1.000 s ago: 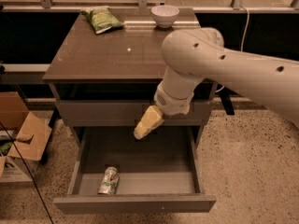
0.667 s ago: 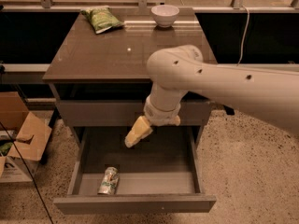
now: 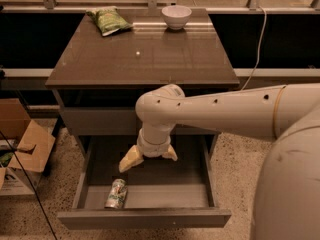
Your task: Pick 7up can from middle drawer and place on counter
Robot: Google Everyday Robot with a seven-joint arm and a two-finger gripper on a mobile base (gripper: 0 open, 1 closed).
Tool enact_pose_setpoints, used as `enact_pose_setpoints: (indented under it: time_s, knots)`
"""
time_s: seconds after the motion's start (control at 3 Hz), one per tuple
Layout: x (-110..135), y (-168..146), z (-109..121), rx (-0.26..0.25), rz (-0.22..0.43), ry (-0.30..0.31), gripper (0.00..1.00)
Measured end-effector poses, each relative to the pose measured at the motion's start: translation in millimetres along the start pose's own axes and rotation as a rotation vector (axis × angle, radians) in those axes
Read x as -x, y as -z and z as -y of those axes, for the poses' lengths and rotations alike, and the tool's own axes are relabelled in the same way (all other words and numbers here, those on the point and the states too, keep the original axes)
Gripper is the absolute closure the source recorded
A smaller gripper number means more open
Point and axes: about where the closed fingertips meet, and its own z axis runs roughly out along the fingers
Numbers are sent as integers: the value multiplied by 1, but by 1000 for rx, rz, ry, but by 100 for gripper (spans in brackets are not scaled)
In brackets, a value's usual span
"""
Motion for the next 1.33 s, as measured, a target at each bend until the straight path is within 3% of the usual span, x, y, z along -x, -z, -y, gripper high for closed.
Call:
enact_pose_setpoints:
  time_s: [0.33, 0.67, 1.33]
  knots:
    - [-1, -58, -6, 21, -65, -122, 0]
    - [-1, -58, -6, 21, -65, -122, 0]
    - [35, -127, -15, 78, -111, -270, 0]
